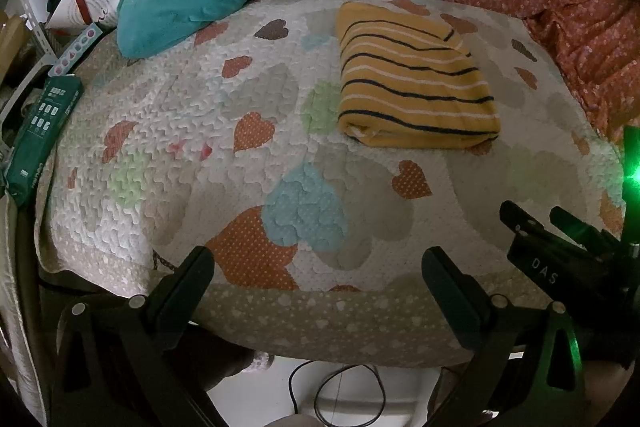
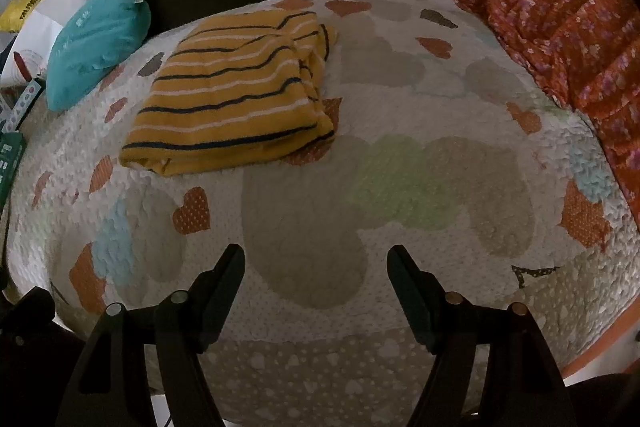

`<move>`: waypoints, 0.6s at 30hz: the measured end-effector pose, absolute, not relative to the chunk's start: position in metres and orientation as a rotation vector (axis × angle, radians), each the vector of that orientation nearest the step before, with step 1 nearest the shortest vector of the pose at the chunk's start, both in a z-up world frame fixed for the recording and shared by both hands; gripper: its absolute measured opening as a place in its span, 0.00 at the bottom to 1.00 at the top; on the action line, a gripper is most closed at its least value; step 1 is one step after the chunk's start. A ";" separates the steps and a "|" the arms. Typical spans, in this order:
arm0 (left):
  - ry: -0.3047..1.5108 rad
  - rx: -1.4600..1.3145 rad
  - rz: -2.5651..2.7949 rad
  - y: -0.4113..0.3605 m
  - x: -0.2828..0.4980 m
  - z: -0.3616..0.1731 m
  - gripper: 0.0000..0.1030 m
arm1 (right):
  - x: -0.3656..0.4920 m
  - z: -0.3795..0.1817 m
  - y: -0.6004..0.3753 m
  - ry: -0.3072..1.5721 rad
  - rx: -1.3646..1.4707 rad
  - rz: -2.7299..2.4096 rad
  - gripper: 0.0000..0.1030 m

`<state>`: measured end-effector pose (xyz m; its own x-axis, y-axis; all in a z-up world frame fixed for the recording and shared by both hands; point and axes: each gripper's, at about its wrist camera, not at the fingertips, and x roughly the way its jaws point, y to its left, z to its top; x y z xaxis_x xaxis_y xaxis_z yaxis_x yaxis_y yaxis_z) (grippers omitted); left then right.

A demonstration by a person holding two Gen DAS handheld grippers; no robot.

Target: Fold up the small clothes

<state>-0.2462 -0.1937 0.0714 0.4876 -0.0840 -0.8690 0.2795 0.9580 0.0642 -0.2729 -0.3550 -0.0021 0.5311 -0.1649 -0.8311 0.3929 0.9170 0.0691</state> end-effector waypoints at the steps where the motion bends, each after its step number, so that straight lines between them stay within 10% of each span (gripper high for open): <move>1: 1.041 0.205 -0.224 -0.194 -0.246 0.071 1.00 | -0.273 -0.002 -0.355 0.958 0.259 -0.337 0.76; 18: 1.082 0.193 -0.228 -0.188 -0.242 0.060 1.00 | -0.271 -0.005 -0.353 0.963 0.247 -0.337 0.76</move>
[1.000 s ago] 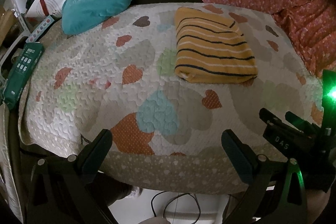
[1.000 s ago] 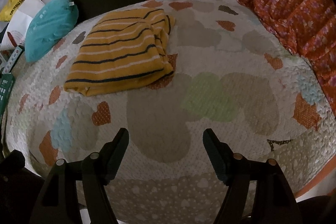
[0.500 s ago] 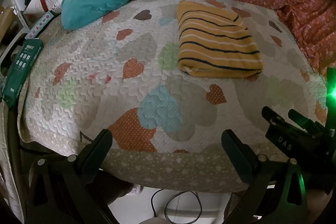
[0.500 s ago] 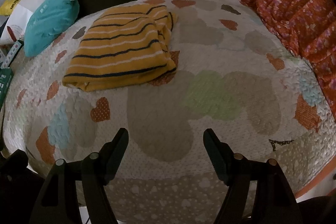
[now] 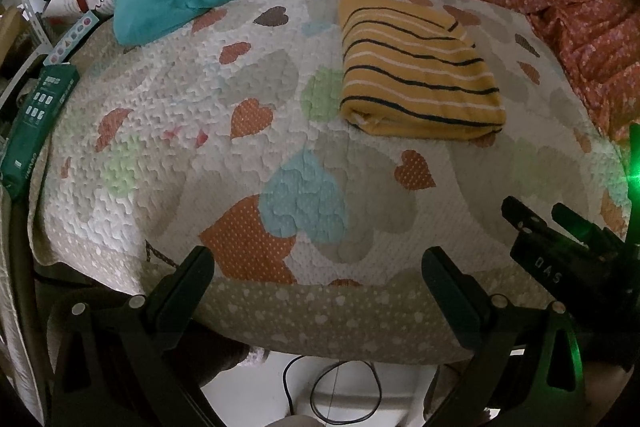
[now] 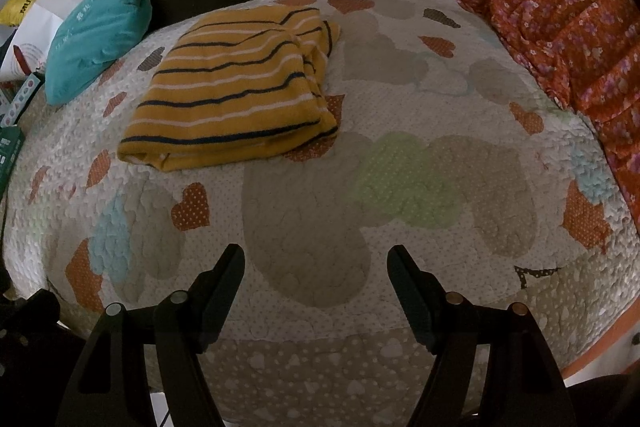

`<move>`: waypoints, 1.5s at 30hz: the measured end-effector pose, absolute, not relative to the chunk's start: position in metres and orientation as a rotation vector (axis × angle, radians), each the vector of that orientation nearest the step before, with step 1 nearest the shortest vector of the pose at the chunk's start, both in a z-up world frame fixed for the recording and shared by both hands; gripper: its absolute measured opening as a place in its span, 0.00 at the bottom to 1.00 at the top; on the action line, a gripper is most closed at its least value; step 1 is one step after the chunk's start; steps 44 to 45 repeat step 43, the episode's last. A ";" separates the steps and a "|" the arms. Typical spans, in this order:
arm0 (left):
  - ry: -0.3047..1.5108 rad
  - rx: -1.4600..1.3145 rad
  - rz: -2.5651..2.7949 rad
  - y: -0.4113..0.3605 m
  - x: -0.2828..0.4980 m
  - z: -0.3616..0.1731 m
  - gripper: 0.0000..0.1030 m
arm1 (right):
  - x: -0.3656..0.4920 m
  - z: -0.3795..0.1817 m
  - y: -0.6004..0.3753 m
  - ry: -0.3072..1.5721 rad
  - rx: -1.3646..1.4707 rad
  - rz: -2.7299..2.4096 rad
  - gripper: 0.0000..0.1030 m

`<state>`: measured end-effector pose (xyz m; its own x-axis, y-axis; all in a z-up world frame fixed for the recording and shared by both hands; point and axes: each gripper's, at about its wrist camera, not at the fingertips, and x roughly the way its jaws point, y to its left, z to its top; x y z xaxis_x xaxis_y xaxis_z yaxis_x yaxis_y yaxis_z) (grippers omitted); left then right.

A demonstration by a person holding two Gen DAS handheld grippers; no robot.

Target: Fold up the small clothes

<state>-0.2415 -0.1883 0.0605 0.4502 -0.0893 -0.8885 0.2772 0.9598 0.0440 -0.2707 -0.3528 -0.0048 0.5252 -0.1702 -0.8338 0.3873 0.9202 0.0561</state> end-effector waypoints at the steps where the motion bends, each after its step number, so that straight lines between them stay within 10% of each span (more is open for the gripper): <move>1: 1.085 0.191 -0.228 -0.188 -0.241 0.060 1.00 | -0.271 -0.005 -0.353 0.962 0.246 -0.337 0.76; 45: 1.180 0.132 -0.214 -0.174 -0.233 0.033 1.00 | -0.269 -0.009 -0.336 0.976 0.188 -0.310 0.76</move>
